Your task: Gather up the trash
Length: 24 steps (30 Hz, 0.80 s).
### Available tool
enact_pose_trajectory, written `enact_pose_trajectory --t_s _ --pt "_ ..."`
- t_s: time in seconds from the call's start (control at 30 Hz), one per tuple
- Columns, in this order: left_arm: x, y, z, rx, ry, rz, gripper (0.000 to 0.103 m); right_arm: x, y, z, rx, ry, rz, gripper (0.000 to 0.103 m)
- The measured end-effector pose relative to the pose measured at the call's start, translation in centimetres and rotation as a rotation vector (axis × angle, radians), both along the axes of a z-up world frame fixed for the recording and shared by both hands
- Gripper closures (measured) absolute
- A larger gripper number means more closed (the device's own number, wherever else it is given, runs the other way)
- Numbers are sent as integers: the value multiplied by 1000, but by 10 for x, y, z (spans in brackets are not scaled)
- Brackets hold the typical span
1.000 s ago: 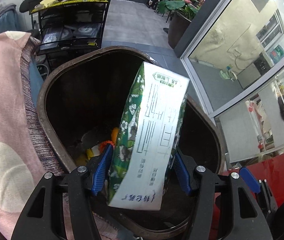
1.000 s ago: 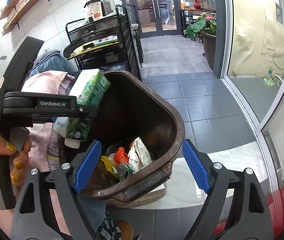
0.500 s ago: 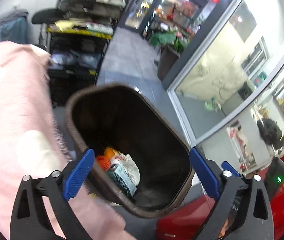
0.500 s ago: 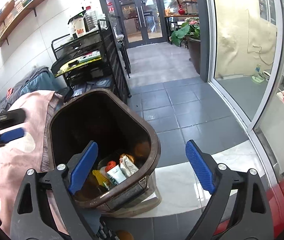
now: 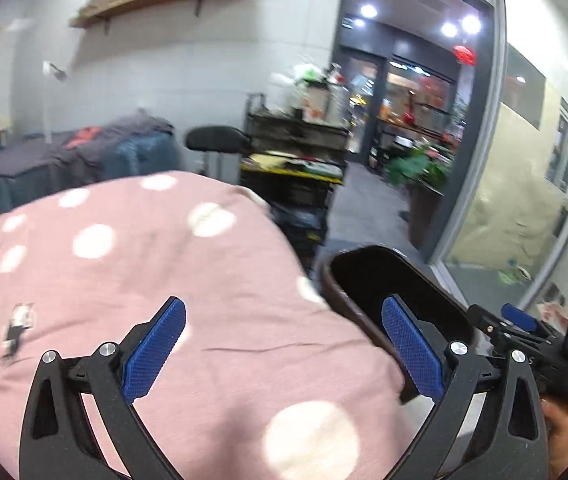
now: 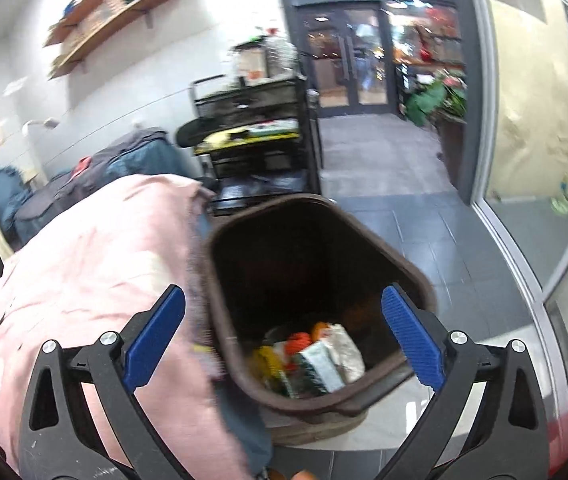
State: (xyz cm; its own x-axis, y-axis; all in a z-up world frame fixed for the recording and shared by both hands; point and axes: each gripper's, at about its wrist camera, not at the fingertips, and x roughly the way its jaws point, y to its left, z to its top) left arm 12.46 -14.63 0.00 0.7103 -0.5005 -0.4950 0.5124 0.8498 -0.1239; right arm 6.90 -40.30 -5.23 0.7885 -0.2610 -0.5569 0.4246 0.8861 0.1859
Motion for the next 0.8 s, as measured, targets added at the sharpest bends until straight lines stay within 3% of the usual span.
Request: enact_pose_trajectory --t_s 0.4,0.8 --pt "-50 87 8 -58 -128 272 6 -23 107 27 -169 -131 180 6" --pt "-103 124 5 -66 -215 466 6 -72 157 45 -282 -240 229 6"
